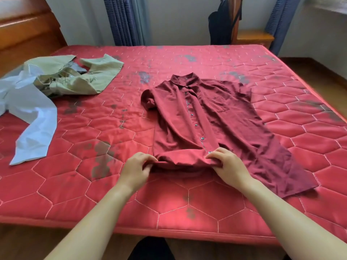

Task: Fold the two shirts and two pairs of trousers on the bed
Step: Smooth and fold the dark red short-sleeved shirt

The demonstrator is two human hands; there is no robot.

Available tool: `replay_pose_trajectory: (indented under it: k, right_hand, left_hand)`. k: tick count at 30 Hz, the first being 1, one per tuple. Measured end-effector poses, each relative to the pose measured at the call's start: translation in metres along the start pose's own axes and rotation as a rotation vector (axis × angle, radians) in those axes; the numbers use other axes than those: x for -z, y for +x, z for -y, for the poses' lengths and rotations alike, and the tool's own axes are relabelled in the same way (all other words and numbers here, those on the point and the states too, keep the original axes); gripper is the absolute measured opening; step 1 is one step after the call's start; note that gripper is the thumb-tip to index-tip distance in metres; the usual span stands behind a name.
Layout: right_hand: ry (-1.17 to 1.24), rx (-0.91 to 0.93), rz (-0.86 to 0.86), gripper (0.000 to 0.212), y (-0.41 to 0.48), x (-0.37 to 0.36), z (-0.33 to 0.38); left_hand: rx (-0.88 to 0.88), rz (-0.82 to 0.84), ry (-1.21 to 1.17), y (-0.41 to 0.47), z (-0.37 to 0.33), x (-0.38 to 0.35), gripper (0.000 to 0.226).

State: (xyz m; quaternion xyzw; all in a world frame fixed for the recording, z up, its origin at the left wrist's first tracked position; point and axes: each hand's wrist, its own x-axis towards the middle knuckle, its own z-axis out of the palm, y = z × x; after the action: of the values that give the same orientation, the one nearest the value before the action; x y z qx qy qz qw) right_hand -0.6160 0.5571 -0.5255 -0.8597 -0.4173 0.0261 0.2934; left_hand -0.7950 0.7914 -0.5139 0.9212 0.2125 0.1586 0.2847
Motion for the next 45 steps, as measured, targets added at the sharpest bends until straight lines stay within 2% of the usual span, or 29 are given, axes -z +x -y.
replay_pose_trajectory:
  k: [2, 5, 6, 11, 14, 17, 22, 24, 27, 30, 32, 34, 37, 40, 42, 45]
  right_hand:
    - [0.039, 0.057, -0.022, 0.024, -0.003, -0.002, 0.01]
    - [0.0, 0.036, 0.152, 0.015, -0.015, -0.016, 0.016]
    - [0.007, 0.016, 0.146, 0.015, -0.017, -0.019, 0.015]
    - [0.16, -0.094, -0.172, 0.007, -0.013, -0.01, 0.015]
    - [0.066, -0.184, -0.164, 0.018, -0.01, -0.007, 0.01]
    - [0.097, -0.311, -0.121, 0.026, -0.02, -0.004, 0.006]
    - [0.142, -0.164, -0.098, 0.04, -0.042, -0.009, -0.002]
    - [0.163, -0.173, -0.167, 0.035, -0.041, -0.011, -0.002]
    - [0.222, -0.168, -0.277, 0.015, -0.034, -0.014, 0.008]
    - [0.221, -0.115, -0.296, 0.007, -0.025, -0.004, 0.013]
    - [0.233, -0.067, -0.329, 0.004, -0.023, 0.006, 0.012]
    - [0.247, -0.068, -0.36, 0.009, -0.023, 0.017, 0.008]
    - [0.2, -0.163, -0.245, 0.012, -0.026, 0.021, -0.001]
    - [0.093, -0.273, -0.019, 0.017, -0.032, 0.016, -0.013]
    - [0.036, -0.273, 0.014, 0.021, -0.04, 0.015, -0.021]
    - [-0.08, -0.242, 0.043, 0.025, -0.052, 0.015, -0.035]
  left_hand:
    - [0.028, -0.024, 0.036, -0.007, 0.01, 0.019, 0.022]
    - [0.118, 0.029, 0.072, -0.023, 0.023, 0.03, 0.019]
    - [0.129, 0.071, 0.072, -0.027, 0.024, 0.027, 0.018]
    - [0.016, 0.148, 0.073, -0.028, 0.004, -0.006, 0.029]
    - [0.013, 0.215, 0.171, -0.023, -0.009, -0.024, 0.033]
    - [0.043, 0.208, 0.187, -0.023, -0.01, -0.033, 0.019]
    - [-0.024, -0.006, 0.109, -0.022, -0.017, -0.039, 0.012]
    - [-0.018, 0.031, 0.12, -0.022, -0.031, -0.045, 0.01]
    - [-0.007, 0.105, 0.124, -0.019, -0.038, -0.051, 0.016]
    - [0.001, 0.23, 0.194, -0.017, -0.033, -0.051, 0.024]
    - [0.01, 0.204, 0.212, -0.017, -0.031, -0.048, 0.016]
    - [0.002, 0.12, 0.12, -0.018, -0.03, -0.044, 0.012]
    - [-0.009, 0.06, 0.072, -0.017, -0.026, -0.036, 0.012]
    - [0.043, 0.214, 0.232, -0.017, -0.021, -0.037, 0.023]
    - [0.037, 0.225, 0.16, -0.019, -0.025, -0.043, 0.03]
    - [-0.072, 0.158, 0.025, -0.016, -0.048, -0.056, 0.029]
